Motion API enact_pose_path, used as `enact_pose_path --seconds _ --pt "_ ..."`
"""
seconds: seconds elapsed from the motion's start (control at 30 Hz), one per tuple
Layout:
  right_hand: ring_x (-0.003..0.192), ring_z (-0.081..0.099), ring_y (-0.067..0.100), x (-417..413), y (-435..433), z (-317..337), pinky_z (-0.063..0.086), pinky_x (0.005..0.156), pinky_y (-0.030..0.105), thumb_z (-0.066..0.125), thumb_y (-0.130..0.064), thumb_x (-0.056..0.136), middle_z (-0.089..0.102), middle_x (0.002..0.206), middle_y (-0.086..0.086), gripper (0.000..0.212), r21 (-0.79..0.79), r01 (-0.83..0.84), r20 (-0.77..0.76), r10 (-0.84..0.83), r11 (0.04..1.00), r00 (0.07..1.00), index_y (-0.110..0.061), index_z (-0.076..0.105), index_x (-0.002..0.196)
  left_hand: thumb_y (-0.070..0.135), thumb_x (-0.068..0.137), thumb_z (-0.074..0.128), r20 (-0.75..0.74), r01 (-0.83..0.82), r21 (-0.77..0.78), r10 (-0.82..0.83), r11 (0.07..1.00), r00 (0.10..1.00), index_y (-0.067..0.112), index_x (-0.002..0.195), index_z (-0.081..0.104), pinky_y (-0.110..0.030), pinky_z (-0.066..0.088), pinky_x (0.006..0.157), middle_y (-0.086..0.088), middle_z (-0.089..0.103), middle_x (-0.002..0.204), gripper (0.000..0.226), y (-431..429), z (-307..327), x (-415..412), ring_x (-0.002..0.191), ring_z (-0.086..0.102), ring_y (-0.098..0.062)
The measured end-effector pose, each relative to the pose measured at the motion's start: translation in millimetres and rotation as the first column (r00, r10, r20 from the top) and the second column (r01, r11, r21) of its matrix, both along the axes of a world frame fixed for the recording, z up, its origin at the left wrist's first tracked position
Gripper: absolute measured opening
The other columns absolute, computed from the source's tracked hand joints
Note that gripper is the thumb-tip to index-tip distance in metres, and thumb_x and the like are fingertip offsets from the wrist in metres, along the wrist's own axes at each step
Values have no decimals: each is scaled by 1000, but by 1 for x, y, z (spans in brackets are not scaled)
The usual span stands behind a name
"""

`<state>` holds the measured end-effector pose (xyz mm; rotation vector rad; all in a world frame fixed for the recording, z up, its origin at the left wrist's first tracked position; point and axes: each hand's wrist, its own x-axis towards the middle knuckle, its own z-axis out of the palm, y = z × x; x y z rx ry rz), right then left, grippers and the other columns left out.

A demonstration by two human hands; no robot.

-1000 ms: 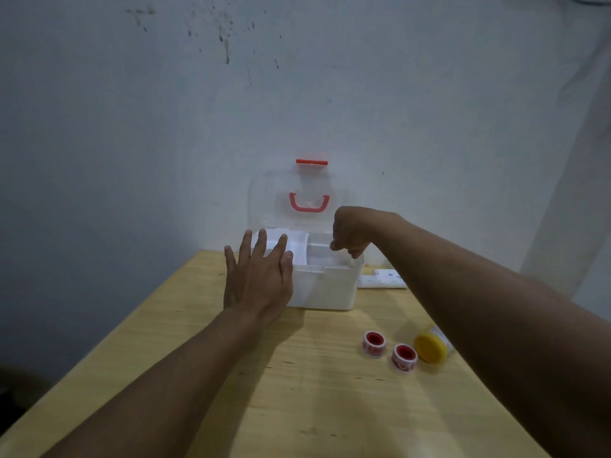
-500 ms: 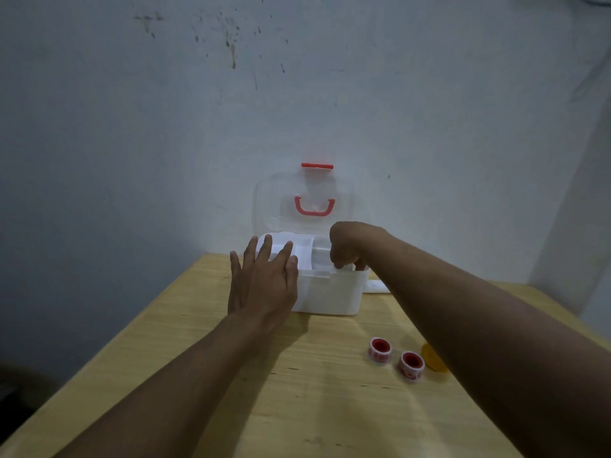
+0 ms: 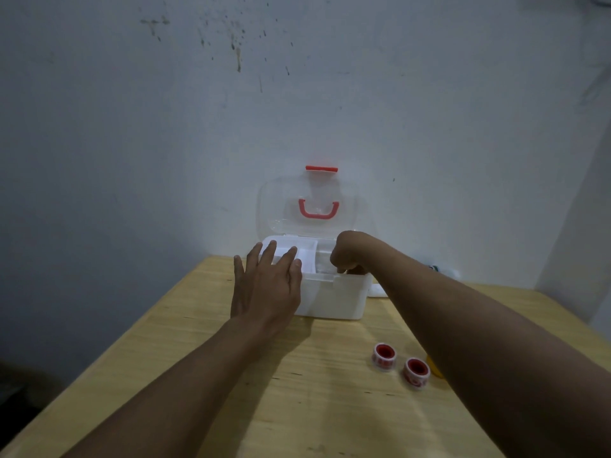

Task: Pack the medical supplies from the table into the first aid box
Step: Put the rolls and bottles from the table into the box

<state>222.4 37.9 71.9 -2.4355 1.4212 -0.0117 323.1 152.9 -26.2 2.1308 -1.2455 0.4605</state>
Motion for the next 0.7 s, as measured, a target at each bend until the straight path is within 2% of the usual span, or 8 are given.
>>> enact_pose_path --seconds 0.07,0.17,0.27,0.33,0.43,0.57,0.7 --pt "62 52 18 5 -6 -3 49 75 29 44 -4 97 55 78 11 17 53 34 88 -38 998 995 -3 52 82 49 95 14 2 -2 3 2 1000 1000 34 142 47 -55 11 119 -2 37 155 59 -1 0 0 147 20 -22" --pt "66 55 21 7 -8 -5 51 73 31 39 -3 96 56 84 15 13 159 55 214 -89 986 973 -1 51 96 50 94 13 0 -3 5 3 1000 1000 33 142 47 -55 11 119 -2 37 155 61 0 2 -1 146 20 -22" --pt "85 69 29 6 -9 -5 57 87 36 35 -4 95 68 102 23 17 227 46 287 -112 973 951 0 51 93 49 94 13 -3 1 10 -1 1000 1000 33 142 47 -55 9 119 -2 37 155 61 0 3 -1 147 20 -22" --pt "100 71 32 4 -10 -3 56 92 42 35 -4 95 68 111 25 20 269 45 317 -132 962 939 3 53 100 49 93 12 -15 7 26 -6 1000 1000 33 143 46 -55 6 119 -1 36 156 62 0 5 -2 147 18 -21" --pt "98 72 33 -6 -11 2 58 89 42 36 -5 96 69 109 28 28 258 26 378 -126 966 917 8 56 110 47 93 12 -20 -2 59 3 998 1000 34 145 41 -56 1 119 -2 33 157 60 0 8 -3 149 14 -22" --pt "73 66 31 -23 -14 15 59 83 39 39 1 88 69 92 25 33 188 -6 505 -91 982 859 14 57 113 44 95 12 43 -20 64 17 998 999 33 149 35 -59 -4 117 -2 33 157 59 -1 14 -11 150 12 -24" --pt "79 74 32 -44 -22 27 63 71 44 49 -2 86 71 93 26 28 71 -12 513 -26 997 858 9 65 105 47 98 12 80 25 46 -29 999 996 33 148 36 -61 -3 117 -2 36 155 58 -7 16 -30 150 11 -23"
